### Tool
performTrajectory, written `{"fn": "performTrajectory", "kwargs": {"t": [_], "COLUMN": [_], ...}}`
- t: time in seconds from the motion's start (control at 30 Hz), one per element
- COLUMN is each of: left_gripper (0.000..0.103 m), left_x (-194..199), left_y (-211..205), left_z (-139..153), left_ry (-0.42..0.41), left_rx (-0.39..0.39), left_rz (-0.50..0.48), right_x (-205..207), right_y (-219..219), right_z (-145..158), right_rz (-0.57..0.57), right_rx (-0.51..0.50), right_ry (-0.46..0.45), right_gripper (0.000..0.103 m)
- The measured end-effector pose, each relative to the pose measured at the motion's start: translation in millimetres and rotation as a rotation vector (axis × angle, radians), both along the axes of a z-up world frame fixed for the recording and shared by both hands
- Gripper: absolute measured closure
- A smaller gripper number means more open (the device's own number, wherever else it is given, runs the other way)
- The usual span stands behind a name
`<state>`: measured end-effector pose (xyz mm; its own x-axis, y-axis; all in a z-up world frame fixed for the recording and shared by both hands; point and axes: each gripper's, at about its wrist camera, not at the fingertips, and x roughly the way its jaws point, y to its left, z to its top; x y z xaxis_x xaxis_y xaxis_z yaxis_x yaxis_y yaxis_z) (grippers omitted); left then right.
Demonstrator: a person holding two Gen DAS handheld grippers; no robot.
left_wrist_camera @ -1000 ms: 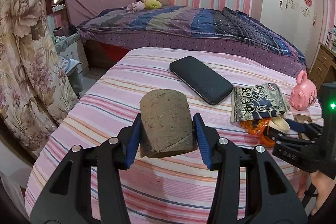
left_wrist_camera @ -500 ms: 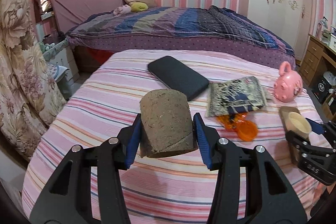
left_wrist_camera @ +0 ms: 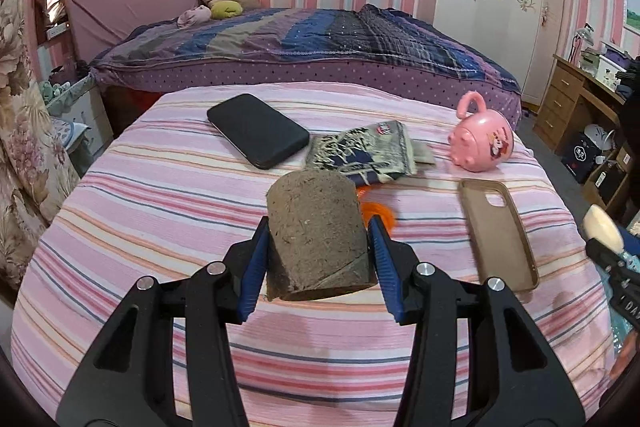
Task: Collect trash
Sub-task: 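Move both tools over the basket and open them to drop tube and lid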
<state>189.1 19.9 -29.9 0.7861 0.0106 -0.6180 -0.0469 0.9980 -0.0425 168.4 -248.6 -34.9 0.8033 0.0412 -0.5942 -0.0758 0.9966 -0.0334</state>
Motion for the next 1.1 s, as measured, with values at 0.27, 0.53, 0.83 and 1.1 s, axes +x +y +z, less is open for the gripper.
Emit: {"fn": "performTrajectory", "kwargs": {"t": [0.27, 0.53, 0.83, 1.1], "left_gripper": [0.055, 0.055, 0.055, 0.055], "left_x": [-10, -19, -43, -72], "left_y": [-43, -97, -218, -320], "left_z": [-2, 0, 0, -10], "left_ry": [-0.027, -0.037, -0.071, -0.045], "left_rx": [0.085, 0.054, 0.059, 0.018], "left_rz": [-0.03, -0.118, -0.298, -0.454], "right_x": [-16, -37, -65, -89], "right_y": [-45, -110, -192, -255], "right_z": [10, 14, 4, -8], "right_rz": [-0.05, -0.143, -0.276, -0.382], "right_rx": [-0.02, 0.002, -0.052, -0.061], "right_ry": [-0.035, -0.051, -0.03, -0.019], "right_gripper": [0.042, 0.042, 0.042, 0.042]}}
